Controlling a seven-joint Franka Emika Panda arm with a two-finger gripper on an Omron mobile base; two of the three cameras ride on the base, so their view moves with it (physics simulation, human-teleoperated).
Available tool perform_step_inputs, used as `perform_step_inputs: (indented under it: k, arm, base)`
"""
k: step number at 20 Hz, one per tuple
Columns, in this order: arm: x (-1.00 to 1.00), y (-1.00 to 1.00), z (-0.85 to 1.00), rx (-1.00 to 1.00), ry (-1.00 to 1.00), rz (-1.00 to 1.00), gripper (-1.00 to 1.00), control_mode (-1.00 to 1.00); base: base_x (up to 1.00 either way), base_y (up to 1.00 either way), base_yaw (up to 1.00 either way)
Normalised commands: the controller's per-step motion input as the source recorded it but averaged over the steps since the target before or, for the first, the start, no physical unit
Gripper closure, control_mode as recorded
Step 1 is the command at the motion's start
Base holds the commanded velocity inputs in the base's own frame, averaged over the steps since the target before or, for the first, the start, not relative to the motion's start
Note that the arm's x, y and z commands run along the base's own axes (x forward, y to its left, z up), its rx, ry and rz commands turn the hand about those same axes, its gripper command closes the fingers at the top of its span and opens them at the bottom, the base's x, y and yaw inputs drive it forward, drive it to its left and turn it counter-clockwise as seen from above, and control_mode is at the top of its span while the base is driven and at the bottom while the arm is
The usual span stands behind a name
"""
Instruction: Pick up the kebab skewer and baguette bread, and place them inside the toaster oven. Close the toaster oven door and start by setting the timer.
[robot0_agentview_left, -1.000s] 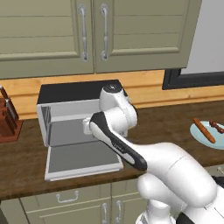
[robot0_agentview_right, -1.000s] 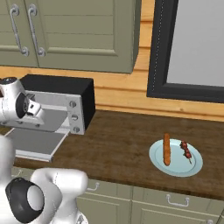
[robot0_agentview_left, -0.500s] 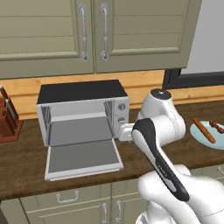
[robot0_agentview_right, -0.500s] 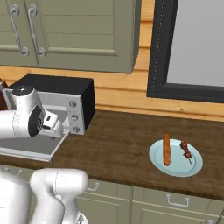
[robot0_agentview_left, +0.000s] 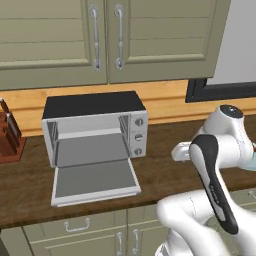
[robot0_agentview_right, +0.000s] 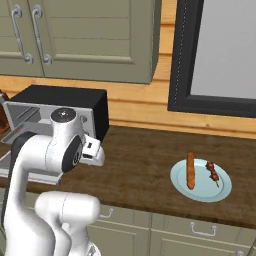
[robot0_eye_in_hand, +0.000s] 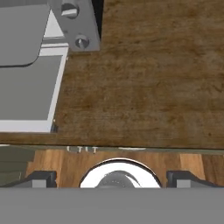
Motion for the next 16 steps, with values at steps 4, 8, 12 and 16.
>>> perform_step_inputs:
  k: [4,8,12,16]
  arm:
    - [0.1,-1.0,0.01,0.0,0.04,0.0,-1.0,-1.0]
    - [0.18,-1.0,0.0,0.0,0.08,0.0,-1.0,-1.0]
    - [0.51,-1.0,0.0,-0.02,0.16,-0.01,-1.0,-1.0]
    - [0.72,-1.0,-0.02,-0.03,0.26,-0.01,-1.0,-1.0]
  base:
    - [0.0,0.0,0.0]
    - [0.0,0.0,0.0]
    - [0.0,0.0,0.0]
    - [0.0,0.0,0.0]
